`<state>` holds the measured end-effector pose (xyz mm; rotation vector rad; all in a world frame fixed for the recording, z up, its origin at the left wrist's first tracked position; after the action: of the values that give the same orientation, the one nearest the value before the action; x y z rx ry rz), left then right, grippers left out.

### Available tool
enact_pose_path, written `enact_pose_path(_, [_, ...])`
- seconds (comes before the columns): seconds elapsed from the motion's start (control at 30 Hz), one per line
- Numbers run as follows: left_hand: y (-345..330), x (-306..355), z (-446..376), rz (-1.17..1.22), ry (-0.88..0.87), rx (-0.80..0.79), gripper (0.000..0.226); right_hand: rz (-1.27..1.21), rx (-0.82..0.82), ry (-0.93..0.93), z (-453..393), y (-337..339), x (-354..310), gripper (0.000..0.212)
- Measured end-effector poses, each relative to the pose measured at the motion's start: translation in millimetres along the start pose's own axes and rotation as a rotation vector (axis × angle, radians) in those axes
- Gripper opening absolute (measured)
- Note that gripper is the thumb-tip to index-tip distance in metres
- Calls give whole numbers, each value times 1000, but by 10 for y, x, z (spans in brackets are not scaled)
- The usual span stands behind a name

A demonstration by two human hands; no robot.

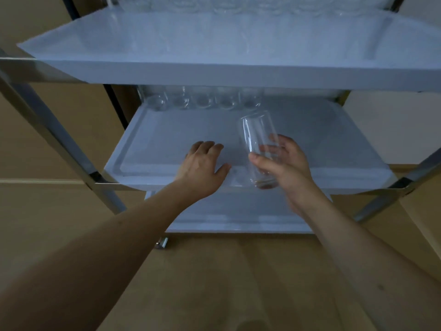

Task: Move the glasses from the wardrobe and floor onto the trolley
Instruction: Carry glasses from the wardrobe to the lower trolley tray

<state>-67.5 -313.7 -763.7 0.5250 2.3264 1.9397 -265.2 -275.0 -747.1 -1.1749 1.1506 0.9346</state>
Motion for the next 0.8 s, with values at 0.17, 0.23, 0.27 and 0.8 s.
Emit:
enact_pose_path(0.17, [-161,189,-201,54,-34,34,58,-43,9,100,-172,123,94,79])
enact_pose_path(0.23, [-182,249,-307,93,-20,45,55,-48,1,144,-236,172,106,84])
enact_pose_path(0.27, [-198,274,-371,108,-14,49,55,-27,3,169,-269,201,107,85])
enact_pose_path(0.8, [-531,449,-1275,-11,-18,40,54,197,93,254,-998,620,160,91])
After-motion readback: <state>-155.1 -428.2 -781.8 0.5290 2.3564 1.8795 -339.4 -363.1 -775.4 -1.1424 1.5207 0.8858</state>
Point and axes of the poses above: each hand's wrist, its own z-axis away from the middle knuckle, its own y-axis out of the back of the hand, x = y × z, the point moved 5 cm from there along -z, towards the middle knuckle, and after that the axes turned 9 degrees about -z, right-handed, at the moved point
